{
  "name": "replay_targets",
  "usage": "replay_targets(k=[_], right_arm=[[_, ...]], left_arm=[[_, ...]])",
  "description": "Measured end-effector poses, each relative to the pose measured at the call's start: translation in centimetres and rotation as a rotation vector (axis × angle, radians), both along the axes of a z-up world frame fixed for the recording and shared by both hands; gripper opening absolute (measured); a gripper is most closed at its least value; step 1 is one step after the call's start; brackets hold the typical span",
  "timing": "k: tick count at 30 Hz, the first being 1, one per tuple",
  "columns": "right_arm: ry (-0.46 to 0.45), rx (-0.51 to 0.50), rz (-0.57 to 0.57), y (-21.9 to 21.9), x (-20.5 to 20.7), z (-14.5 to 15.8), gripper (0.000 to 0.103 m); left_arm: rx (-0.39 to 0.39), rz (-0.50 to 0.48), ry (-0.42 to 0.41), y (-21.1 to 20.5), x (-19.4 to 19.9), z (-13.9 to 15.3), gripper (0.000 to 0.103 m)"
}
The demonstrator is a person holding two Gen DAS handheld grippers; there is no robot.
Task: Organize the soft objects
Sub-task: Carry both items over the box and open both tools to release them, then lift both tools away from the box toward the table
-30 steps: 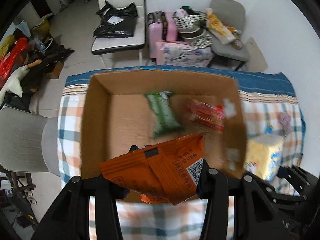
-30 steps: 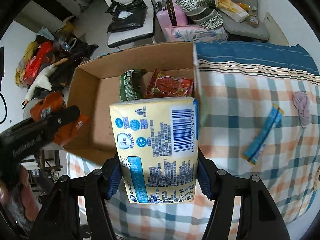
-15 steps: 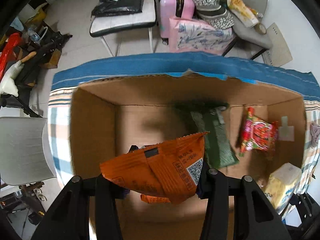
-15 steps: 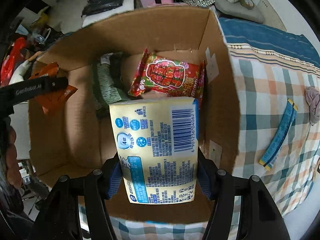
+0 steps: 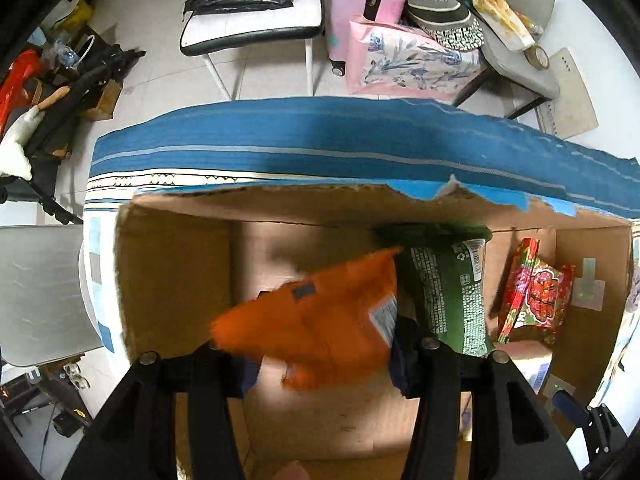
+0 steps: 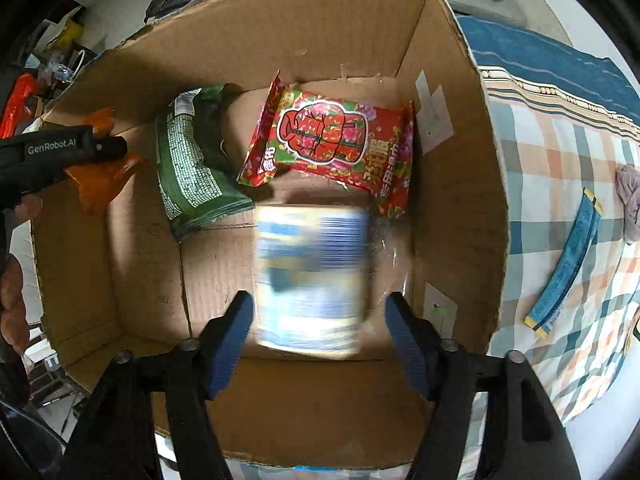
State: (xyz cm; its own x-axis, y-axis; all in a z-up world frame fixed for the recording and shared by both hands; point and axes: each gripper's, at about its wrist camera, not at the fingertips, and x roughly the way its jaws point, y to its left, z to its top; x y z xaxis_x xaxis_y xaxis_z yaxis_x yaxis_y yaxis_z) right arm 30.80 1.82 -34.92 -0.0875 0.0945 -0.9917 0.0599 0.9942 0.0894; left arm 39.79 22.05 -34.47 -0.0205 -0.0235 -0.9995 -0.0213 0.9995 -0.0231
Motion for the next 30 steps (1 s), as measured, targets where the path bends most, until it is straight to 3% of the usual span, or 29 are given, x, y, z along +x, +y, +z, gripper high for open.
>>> replay_targets(k=[6,10,12,20,30], right_arm=[[-0.051,-0.015,0.009,0.1,0.0,1.9,0.096],[-0.088,-0.038,0.023,0.2,-0.5,3.5,0.098],[-0.106,-0.049,0.030,0.4,-0.9,4.2,0.103],[-0.175,-0.062,0.063,1.2,-4.1,7.5,0.103],[-0.282,-0.061,0.071,0.6,-8.5,12.9,0.103]], left_arm=[[-0.008,-0.004,-0.044,0.1,-0.7,2.6,0.081],[-0.027,-0.023,-0.075,-0.2,-2.3,4.7,0.095],[-0.045,-0.028,-0.090,-0.4,-3.7,5.8,0.095],[-0.062,0.003,-0.181,-0.9,-10.1,9.7,0.095],[-0.012,0.023,-0.301,-1.2,-16.8,14.6,0.095]])
